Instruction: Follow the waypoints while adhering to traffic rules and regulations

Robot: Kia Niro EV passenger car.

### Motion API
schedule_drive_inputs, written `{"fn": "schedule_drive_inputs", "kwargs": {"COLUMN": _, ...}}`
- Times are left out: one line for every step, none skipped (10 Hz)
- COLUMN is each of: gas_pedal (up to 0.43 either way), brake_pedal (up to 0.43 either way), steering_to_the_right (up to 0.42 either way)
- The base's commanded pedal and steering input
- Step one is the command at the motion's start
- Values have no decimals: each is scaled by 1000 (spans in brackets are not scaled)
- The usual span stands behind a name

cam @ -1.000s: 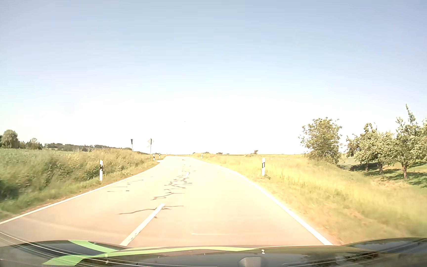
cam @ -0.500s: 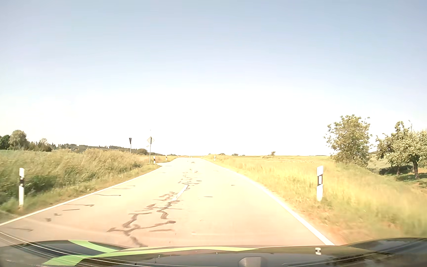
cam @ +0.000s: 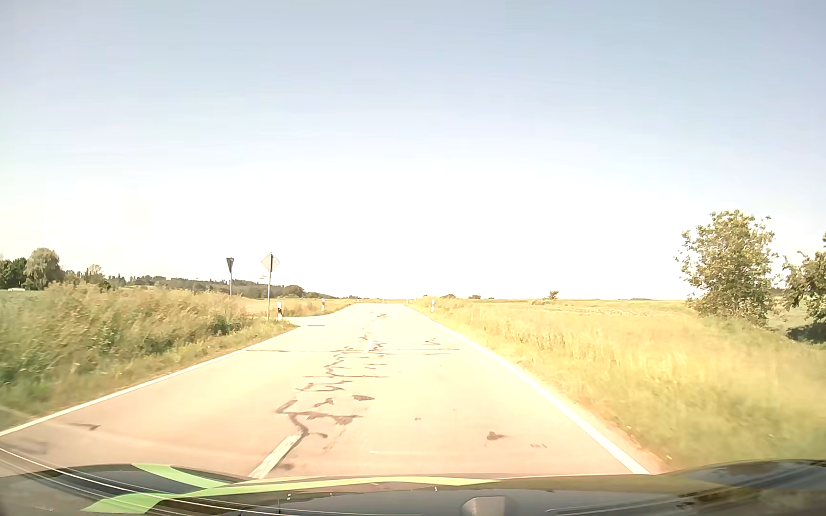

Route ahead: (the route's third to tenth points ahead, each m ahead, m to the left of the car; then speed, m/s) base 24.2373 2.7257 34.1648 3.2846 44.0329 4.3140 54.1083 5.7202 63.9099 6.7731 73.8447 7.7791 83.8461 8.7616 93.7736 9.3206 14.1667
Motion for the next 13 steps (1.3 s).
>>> {"fn": "schedule_drive_inputs", "kwargs": {"gas_pedal": 228, "brake_pedal": 0, "steering_to_the_right": -25}}
{"fn": "schedule_drive_inputs", "kwargs": {"gas_pedal": 228, "brake_pedal": 0, "steering_to_the_right": -25}}
{"fn": "schedule_drive_inputs", "kwargs": {"gas_pedal": 228, "brake_pedal": 0, "steering_to_the_right": -24}}
{"fn": "schedule_drive_inputs", "kwargs": {"gas_pedal": 228, "brake_pedal": 0, "steering_to_the_right": -24}}
{"fn": "schedule_drive_inputs", "kwargs": {"gas_pedal": 228, "brake_pedal": 0, "steering_to_the_right": -24}}
{"fn": "schedule_drive_inputs", "kwargs": {"gas_pedal": 228, "brake_pedal": 0, "steering_to_the_right": -23}}
{"fn": "schedule_drive_inputs", "kwargs": {"gas_pedal": 228, "brake_pedal": 0, "steering_to_the_right": -23}}
{"fn": "schedule_drive_inputs", "kwargs": {"gas_pedal": 228, "brake_pedal": 0, "steering_to_the_right": -23}}
{"fn": "schedule_drive_inputs", "kwargs": {"gas_pedal": 228, "brake_pedal": 0, "steering_to_the_right": -23}}
{"fn": "schedule_drive_inputs", "kwargs": {"gas_pedal": 228, "brake_pedal": 0, "steering_to_the_right": -22}}
{"fn": "schedule_drive_inputs", "kwargs": {"gas_pedal": 228, "brake_pedal": 0, "steering_to_the_right": -22}}
{"fn": "schedule_drive_inputs", "kwargs": {"gas_pedal": 228, "brake_pedal": 0, "steering_to_the_right": -21}}
{"fn": "schedule_drive_inputs", "kwargs": {"gas_pedal": 240, "brake_pedal": 0, "steering_to_the_right": -20}}
